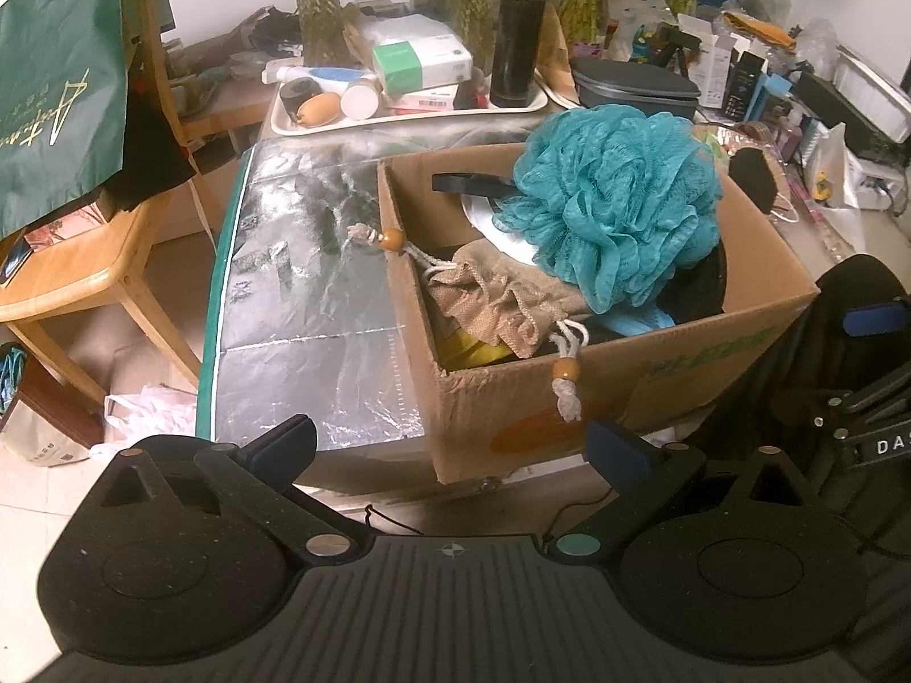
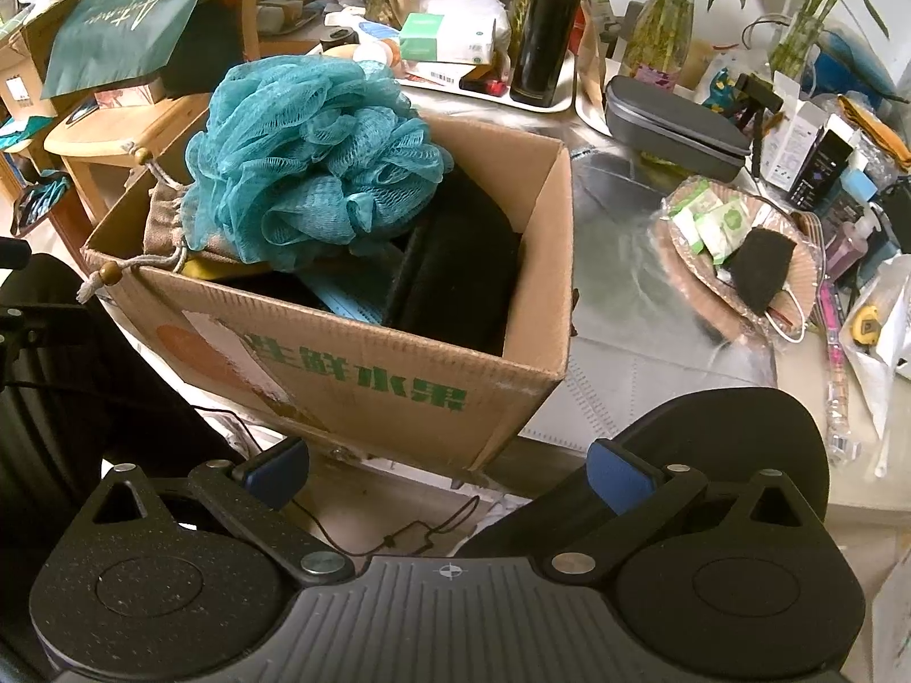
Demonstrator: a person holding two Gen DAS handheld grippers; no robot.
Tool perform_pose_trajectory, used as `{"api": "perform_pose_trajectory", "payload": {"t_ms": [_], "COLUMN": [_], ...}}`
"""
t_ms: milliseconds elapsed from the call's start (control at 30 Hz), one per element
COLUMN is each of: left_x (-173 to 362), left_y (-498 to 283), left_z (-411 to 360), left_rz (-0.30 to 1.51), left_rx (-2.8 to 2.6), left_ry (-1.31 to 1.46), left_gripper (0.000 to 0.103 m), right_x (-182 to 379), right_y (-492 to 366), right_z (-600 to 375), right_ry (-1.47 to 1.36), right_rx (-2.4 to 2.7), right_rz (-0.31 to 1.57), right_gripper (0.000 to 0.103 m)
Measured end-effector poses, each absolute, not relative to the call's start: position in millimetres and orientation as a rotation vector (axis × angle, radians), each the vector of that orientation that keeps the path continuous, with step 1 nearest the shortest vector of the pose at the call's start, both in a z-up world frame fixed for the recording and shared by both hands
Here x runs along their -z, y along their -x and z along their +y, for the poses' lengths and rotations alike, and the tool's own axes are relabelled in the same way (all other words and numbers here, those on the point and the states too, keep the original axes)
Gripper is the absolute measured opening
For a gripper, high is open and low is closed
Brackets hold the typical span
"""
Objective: Organize soft objects
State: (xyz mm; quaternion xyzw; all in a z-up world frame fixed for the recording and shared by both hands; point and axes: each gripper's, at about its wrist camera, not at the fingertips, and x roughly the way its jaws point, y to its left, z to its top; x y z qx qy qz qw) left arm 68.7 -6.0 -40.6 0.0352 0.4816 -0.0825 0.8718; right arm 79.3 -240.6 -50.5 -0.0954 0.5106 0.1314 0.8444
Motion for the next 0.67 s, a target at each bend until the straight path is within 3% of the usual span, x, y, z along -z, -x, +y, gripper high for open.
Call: {"api": "perform_pose_trajectory", "payload": {"t_ms": [667], "left_x": [41.3], "left_y": [-68.1], "left_z": [-7.0], "left_rz": [0.998], "left_rx": [0.185], "left_ry": [-0.083], "left_gripper": [0.103], "right_x": [50.7], "right_y": [-80.7], "right_z": [-242.1], "right_ry": [0.193], "right_rx": [-0.272], "right_rz": [1.073], "right_gripper": [0.103]}}
